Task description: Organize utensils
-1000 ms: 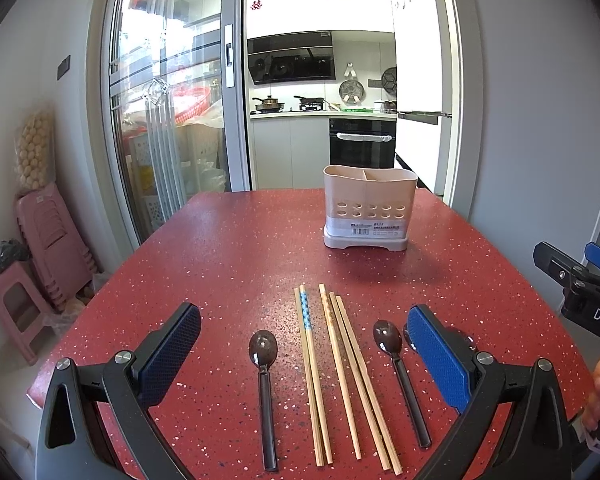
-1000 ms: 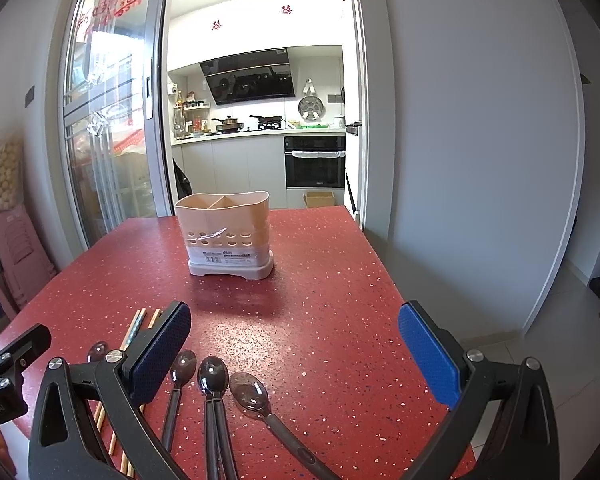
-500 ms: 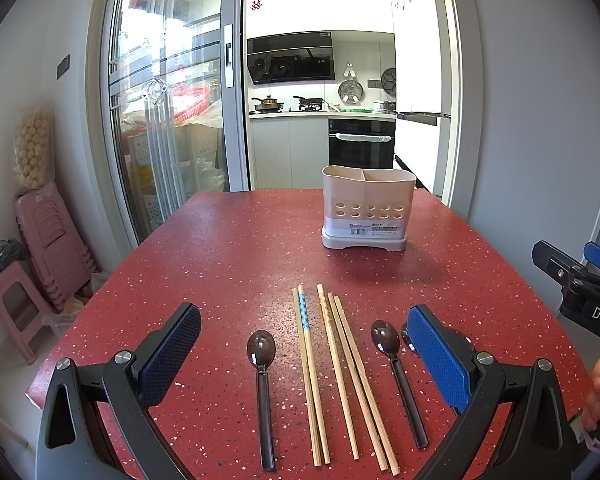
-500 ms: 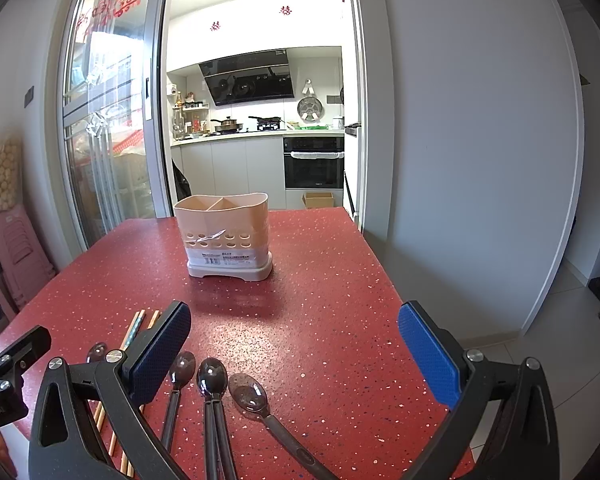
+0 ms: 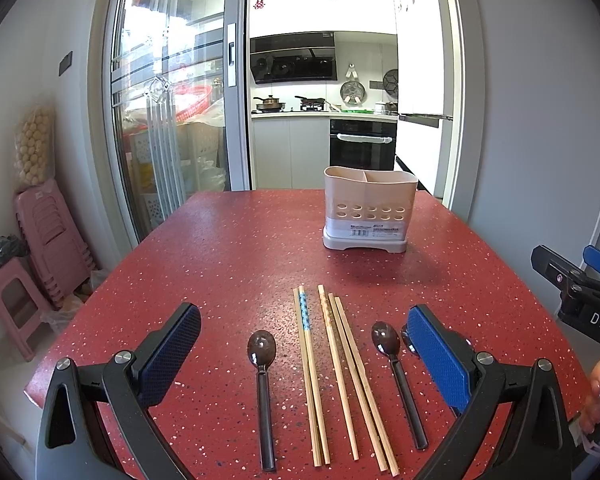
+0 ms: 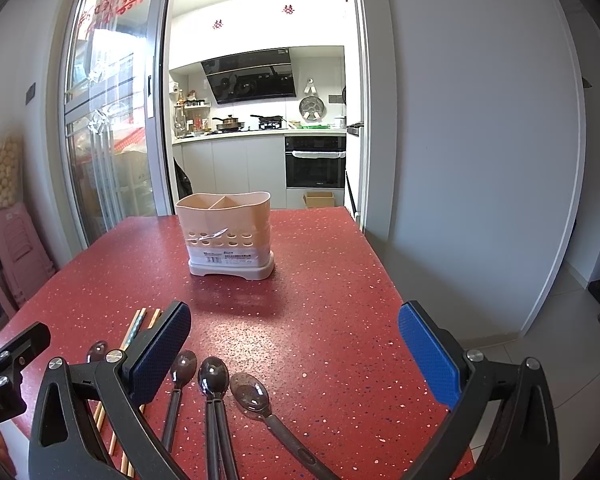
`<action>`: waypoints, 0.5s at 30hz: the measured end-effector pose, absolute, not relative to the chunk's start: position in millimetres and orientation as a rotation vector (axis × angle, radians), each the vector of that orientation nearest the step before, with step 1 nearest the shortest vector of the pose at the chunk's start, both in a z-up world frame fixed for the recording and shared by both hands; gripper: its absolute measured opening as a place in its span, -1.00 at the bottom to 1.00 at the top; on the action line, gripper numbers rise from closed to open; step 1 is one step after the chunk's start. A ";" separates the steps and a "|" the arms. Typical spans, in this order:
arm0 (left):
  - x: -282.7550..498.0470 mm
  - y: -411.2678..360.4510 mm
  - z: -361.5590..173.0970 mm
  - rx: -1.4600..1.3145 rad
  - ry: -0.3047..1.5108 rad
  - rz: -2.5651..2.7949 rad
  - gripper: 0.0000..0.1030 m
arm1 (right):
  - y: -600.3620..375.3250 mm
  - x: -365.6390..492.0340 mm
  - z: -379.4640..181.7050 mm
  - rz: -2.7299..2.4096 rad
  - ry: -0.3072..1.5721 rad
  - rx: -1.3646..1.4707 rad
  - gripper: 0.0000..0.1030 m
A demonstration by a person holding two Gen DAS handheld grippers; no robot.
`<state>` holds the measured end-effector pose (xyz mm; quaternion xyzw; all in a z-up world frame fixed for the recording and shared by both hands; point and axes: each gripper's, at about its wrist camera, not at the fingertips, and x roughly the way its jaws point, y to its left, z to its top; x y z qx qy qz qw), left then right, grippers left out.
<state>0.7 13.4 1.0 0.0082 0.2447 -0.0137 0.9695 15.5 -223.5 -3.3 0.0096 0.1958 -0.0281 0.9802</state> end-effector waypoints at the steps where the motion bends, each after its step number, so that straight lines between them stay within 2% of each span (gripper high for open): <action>1: 0.8 13.1 1.0 0.016 0.495 -0.027 1.00 | -222.9 15.6 -3.4 -0.057 0.396 0.018 1.00; 15: 3.5 16.2 -0.4 0.007 0.509 -0.021 1.00 | -220.9 16.6 -5.4 -0.055 0.402 0.017 1.00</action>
